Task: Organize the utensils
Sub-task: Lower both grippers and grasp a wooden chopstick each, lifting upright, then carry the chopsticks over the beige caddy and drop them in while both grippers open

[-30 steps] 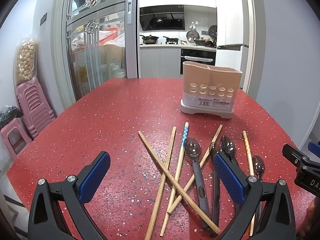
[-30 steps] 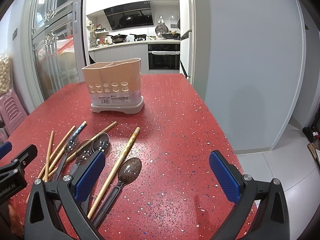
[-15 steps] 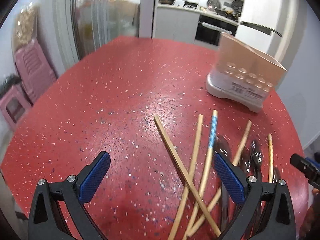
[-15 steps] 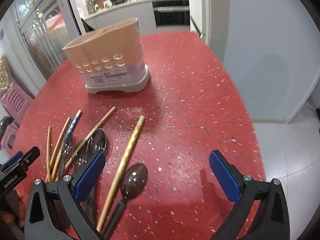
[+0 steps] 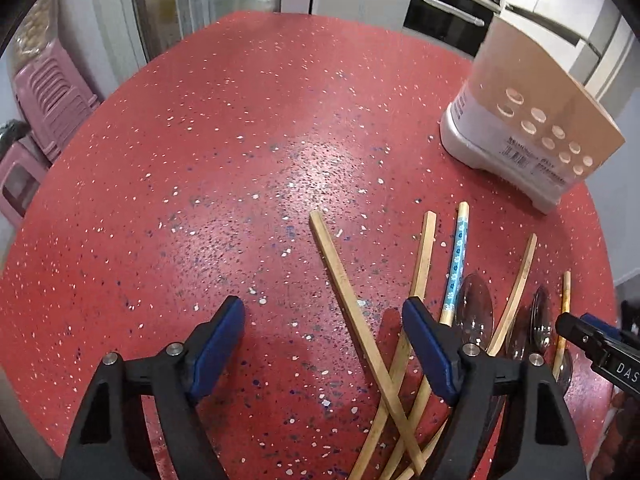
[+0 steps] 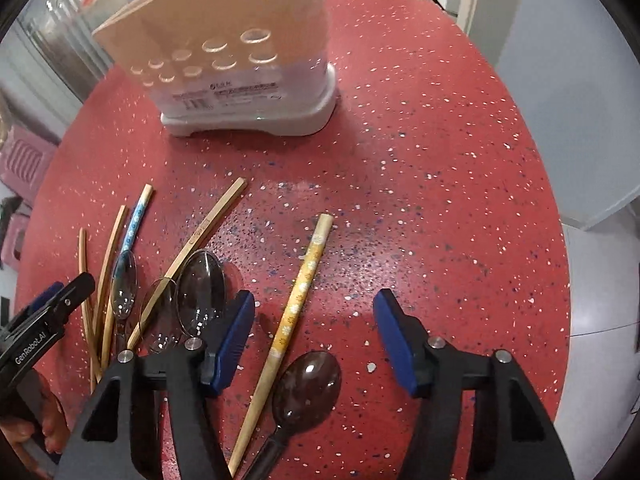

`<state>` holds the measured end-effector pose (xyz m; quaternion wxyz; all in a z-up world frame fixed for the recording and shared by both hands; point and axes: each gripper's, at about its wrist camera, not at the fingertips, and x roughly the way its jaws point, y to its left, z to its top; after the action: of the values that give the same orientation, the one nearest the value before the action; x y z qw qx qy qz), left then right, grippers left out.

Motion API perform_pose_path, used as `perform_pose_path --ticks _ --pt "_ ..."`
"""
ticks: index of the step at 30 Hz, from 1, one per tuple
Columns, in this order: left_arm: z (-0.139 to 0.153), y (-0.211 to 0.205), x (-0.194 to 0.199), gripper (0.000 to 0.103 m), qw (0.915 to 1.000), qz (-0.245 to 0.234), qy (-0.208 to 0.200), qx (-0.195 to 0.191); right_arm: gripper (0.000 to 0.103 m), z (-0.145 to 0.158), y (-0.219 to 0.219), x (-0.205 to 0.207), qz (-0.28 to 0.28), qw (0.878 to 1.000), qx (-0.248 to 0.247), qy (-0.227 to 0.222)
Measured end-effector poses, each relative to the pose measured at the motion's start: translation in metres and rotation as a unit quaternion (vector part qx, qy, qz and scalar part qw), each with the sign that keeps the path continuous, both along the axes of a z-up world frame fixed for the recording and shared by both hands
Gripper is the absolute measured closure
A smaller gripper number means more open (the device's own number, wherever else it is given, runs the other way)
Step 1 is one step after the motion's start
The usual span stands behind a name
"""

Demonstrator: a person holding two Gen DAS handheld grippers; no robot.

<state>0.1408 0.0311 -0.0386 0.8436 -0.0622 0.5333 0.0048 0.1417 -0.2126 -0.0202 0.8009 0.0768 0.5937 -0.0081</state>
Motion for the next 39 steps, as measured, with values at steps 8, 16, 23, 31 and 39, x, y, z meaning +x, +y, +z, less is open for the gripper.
perform_pose_path --ticks 8,16,23,31,39 --pt "0.000 -0.026 0.023 0.037 0.9985 -0.034 0.017 0.039 0.075 0.003 -0.003 0.009 0.008 1.000 -0.015 0.024" --pt "0.009 -0.030 0.025 0.071 0.9986 -0.051 0.013 0.004 0.095 0.005 -0.018 0.001 0.021 0.999 0.027 0.003" --pt "0.028 -0.016 0.007 0.071 0.9977 -0.052 -0.024 -0.037 0.095 0.028 -0.027 -0.023 0.040 0.994 0.082 -0.056" --pt "0.076 -0.008 -0.013 0.071 0.9916 -0.071 -0.094 -0.055 0.095 0.081 -0.035 -0.042 0.050 0.980 0.143 -0.126" --pt "0.152 -0.012 -0.004 0.071 0.9786 -0.086 -0.170 -0.077 0.095 0.149 -0.053 -0.027 0.050 0.963 0.162 -0.209"
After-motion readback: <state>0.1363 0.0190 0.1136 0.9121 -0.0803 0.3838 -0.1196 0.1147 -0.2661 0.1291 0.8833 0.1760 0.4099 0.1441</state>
